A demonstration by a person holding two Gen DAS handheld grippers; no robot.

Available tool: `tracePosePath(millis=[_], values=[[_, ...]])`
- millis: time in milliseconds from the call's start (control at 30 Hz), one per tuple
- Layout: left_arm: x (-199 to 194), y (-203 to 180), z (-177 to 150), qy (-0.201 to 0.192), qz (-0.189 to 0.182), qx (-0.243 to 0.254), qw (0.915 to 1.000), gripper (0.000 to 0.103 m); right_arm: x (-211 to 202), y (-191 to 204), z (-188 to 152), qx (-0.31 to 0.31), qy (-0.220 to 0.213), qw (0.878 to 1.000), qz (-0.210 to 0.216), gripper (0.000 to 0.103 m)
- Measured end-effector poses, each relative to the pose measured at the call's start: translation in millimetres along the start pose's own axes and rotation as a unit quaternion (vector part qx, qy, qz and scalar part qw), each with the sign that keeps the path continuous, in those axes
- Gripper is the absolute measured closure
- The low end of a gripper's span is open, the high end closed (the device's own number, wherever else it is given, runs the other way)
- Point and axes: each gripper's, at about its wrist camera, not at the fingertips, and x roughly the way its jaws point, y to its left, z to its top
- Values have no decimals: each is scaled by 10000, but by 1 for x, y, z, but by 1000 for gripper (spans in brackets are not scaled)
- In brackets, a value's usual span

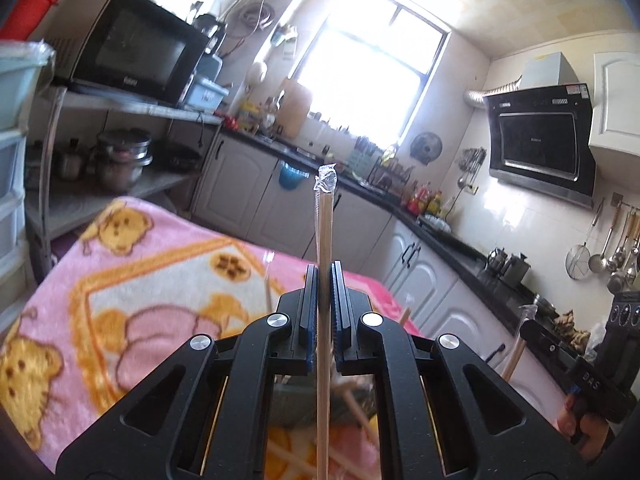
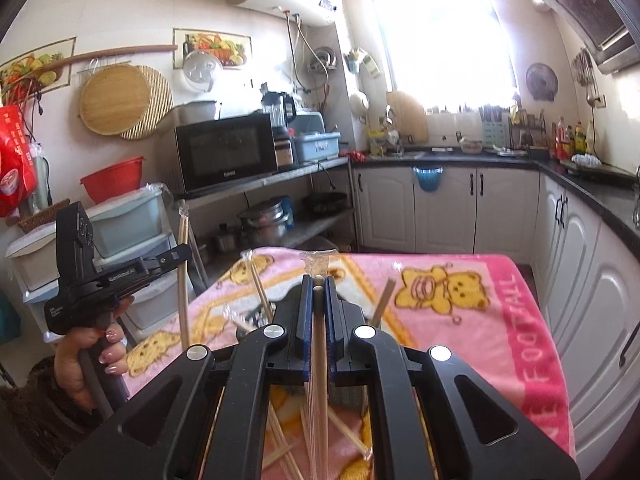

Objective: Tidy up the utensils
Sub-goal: 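Lift both held chopsticks up over the green caddy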

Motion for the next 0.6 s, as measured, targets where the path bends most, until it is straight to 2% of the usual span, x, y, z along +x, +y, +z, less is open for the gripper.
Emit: tracePosePath(millis=[233,600], values=[[5,-18,29,-508,-20,205,9985,99,3,6,25,-145,-484,9987,22,97],[25,-29,47,-1180,322,515,9912,99,23,1,61,-298,-1125,9932,-26,97]])
